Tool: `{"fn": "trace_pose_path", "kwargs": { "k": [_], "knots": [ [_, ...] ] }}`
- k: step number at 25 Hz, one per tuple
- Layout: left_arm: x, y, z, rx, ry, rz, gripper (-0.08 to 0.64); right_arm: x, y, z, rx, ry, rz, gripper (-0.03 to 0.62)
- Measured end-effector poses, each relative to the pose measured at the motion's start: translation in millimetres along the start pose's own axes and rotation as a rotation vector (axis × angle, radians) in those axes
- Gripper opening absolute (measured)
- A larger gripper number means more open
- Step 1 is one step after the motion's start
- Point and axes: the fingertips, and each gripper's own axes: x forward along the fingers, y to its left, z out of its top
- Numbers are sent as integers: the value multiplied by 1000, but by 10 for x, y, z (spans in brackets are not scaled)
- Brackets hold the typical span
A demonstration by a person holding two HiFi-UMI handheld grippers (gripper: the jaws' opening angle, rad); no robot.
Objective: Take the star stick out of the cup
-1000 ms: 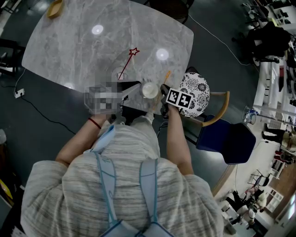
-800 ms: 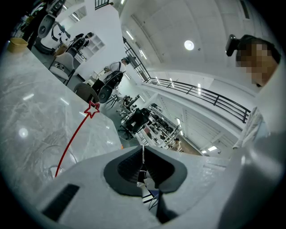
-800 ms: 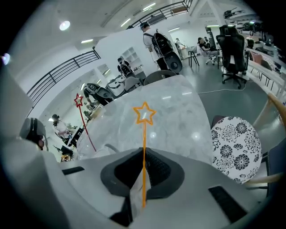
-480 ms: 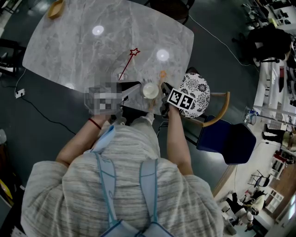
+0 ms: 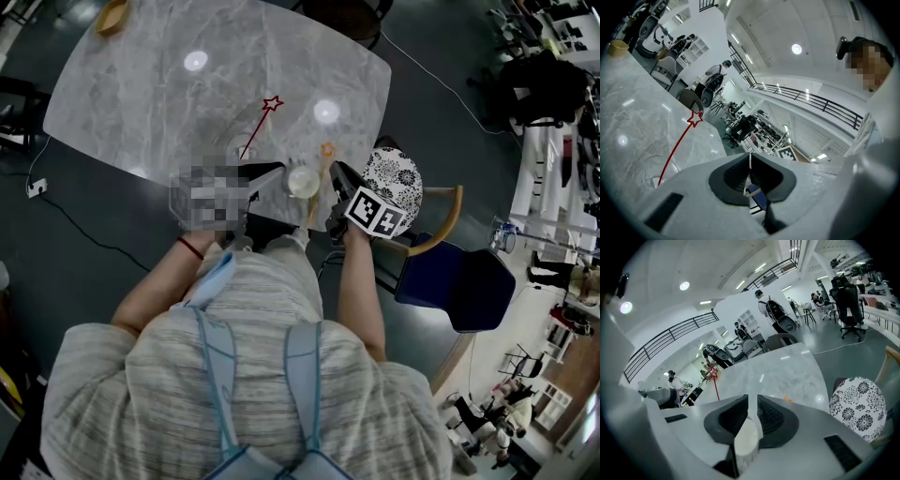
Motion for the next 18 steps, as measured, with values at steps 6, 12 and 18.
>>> {"fn": "trace_pose_path", "kwargs": {
  "k": [6,12,18],
  "knots": [
    [-30,-21,70,9,-16,-4,23,-125,428,303,-89,-73,69,23],
    [-80,-20,104,10,-28,1,23,-133,809,374,-160,-84,144,23],
    [-181,5,129,8,-51,13,23,-77,1110,358,-235,-68,195,23]
  ]
}}
